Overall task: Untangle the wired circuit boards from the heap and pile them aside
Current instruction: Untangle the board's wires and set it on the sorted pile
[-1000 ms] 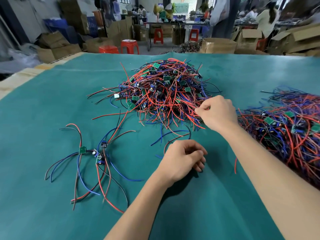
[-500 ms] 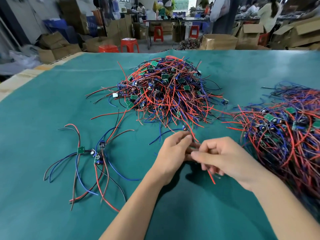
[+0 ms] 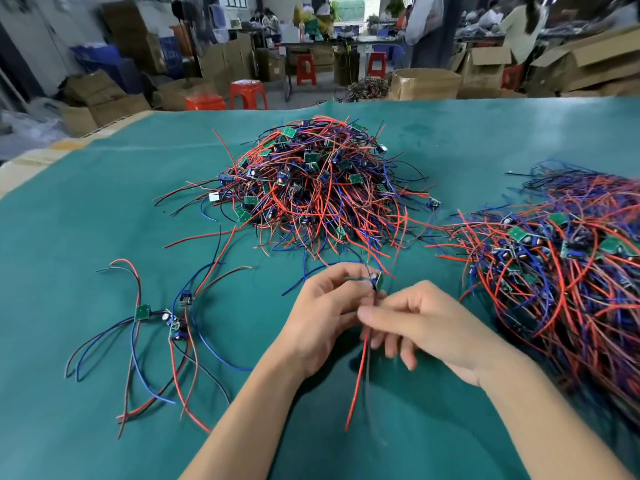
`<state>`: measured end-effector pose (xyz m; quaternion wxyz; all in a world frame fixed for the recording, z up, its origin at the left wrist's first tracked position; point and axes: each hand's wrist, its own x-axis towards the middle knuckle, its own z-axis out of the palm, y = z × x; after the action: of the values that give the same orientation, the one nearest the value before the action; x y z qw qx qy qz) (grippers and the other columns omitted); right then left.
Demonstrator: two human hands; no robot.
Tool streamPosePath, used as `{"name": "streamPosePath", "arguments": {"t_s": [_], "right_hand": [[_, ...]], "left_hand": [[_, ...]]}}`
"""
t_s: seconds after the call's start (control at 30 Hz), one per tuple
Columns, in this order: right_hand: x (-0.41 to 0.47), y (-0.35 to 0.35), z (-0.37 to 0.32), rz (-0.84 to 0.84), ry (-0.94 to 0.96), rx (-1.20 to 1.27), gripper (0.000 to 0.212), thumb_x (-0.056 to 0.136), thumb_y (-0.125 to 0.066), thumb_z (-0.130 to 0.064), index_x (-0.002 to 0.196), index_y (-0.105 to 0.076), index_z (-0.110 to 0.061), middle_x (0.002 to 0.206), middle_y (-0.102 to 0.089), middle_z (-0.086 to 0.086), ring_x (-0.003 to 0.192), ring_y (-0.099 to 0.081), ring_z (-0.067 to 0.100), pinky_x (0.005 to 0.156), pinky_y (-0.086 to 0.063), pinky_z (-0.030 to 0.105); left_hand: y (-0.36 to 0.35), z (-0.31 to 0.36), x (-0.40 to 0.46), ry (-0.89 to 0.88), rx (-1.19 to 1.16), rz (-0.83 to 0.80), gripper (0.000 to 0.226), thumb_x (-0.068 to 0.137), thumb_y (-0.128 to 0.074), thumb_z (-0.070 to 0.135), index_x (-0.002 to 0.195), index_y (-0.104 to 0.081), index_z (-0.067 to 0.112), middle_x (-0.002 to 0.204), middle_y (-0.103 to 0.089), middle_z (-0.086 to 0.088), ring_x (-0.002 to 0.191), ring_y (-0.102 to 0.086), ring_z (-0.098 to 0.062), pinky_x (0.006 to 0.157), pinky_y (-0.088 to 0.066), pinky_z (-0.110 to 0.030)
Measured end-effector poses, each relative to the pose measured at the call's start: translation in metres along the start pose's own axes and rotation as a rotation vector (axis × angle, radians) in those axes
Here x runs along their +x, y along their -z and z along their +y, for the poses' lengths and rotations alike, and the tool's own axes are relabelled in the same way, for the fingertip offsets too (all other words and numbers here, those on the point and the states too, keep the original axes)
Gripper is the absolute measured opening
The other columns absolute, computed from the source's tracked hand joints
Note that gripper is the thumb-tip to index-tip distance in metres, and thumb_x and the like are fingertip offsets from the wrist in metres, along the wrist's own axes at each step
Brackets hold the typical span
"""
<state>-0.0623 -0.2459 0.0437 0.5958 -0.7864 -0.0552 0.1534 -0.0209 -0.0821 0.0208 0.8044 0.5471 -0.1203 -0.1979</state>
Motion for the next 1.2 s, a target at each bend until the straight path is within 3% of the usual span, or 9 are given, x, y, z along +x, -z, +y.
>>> {"name": "streamPosePath", "arguments": {"t_s": [0.13,0.33,0.4,0.5,0.63,0.8,0.93,1.1,1.2], "right_hand": [[0.006,0.0,0.004,0.341,0.064,0.076,0.043,0.078,-0.083,-0.05,0.073,-0.075,-0.008,0.06,-0.063,0.004,0.056,-0.059,0.016,0.044,-0.046,0.03],[0.01,-0.008,0.009,0.464,0.136,0.133,0.007,0.086,-0.081,-0.014,0.081,-0.076,-0.015,0.063,-0.069,0.007,0.056,-0.064,0.022,0.05,-0.053,0.029],[0.01,-0.008,0.009,0.496,0.163,0.174,0.013,0.09,-0.075,-0.004,0.083,-0.076,-0.015,0.062,-0.068,0.007,0.054,-0.064,0.02,0.048,-0.052,0.027],[0.009,-0.009,0.006,0.496,0.204,0.154,0.016,0.09,-0.074,-0.002,0.088,-0.077,-0.018,0.064,-0.071,0.007,0.053,-0.064,0.018,0.046,-0.051,0.026],[0.009,-0.014,0.006,0.556,0.265,-0.074,0.033,0.086,-0.076,-0.005,0.107,-0.071,-0.03,0.061,-0.071,-0.001,0.045,-0.064,0.017,0.044,-0.05,0.025],[0.007,-0.018,0.006,0.599,0.388,-0.289,0.042,0.08,-0.08,-0.012,0.097,-0.068,-0.048,0.056,-0.066,-0.005,0.047,-0.054,0.014,0.056,-0.046,0.015],[0.008,-0.014,0.002,0.559,0.35,-0.026,0.019,0.074,-0.075,-0.037,0.092,-0.079,-0.039,0.057,-0.064,0.006,0.048,-0.049,0.012,0.05,-0.041,0.024],[0.007,-0.005,0.001,0.438,0.254,0.21,0.024,0.073,-0.077,-0.035,0.095,-0.081,-0.042,0.061,-0.062,0.006,0.048,-0.041,0.014,0.042,-0.031,0.021],[0.007,-0.001,0.002,0.356,0.216,0.238,0.028,0.069,-0.083,-0.032,0.097,-0.083,-0.032,0.059,-0.053,0.004,0.049,-0.038,0.016,0.041,-0.027,0.021]], "left_hand": [[0.001,0.0,0.0,-0.042,0.016,-0.033,0.021,0.079,-0.066,0.005,0.095,-0.073,0.016,0.088,-0.067,-0.008,0.08,-0.061,-0.02,0.07,-0.049,-0.03],[0.003,-0.002,0.0,-0.072,0.035,-0.031,0.034,0.084,-0.066,-0.004,0.114,-0.07,0.01,0.108,-0.067,-0.009,0.091,-0.058,-0.027,0.083,-0.049,-0.038],[0.003,-0.001,0.0,-0.076,0.042,-0.04,0.036,0.086,-0.066,-0.001,0.12,-0.067,0.013,0.105,-0.065,-0.008,0.085,-0.059,-0.023,0.078,-0.051,-0.032],[0.001,0.001,-0.001,-0.062,0.014,-0.059,0.032,0.087,-0.065,0.011,0.118,-0.069,0.015,0.098,-0.067,-0.007,0.08,-0.061,-0.019,0.074,-0.051,-0.029],[0.001,-0.002,0.0,-0.066,-0.006,-0.057,0.034,0.09,-0.067,0.015,0.124,-0.065,0.015,0.093,-0.063,-0.018,0.085,-0.058,-0.03,0.081,-0.051,-0.043],[0.0,-0.004,0.001,-0.056,-0.078,0.011,0.02,0.087,-0.065,0.011,0.105,-0.061,0.006,0.087,-0.071,-0.015,0.072,-0.066,-0.019,0.069,-0.056,-0.026],[0.004,-0.003,0.001,-0.042,-0.047,-0.059,0.018,0.09,-0.062,0.014,0.107,-0.065,0.008,0.077,-0.067,-0.003,0.063,-0.059,-0.012,0.063,-0.051,-0.021],[0.004,-0.002,-0.001,-0.001,0.005,-0.16,0.026,0.098,-0.052,0.015,0.114,-0.067,0.003,0.087,-0.07,-0.006,0.068,-0.06,-0.014,0.066,-0.048,-0.021],[0.004,0.0,-0.001,0.006,0.035,-0.208,0.024,0.095,-0.052,0.015,0.108,-0.07,0.006,0.091,-0.07,-0.01,0.073,-0.061,-0.017,0.068,-0.048,-0.024]]}}
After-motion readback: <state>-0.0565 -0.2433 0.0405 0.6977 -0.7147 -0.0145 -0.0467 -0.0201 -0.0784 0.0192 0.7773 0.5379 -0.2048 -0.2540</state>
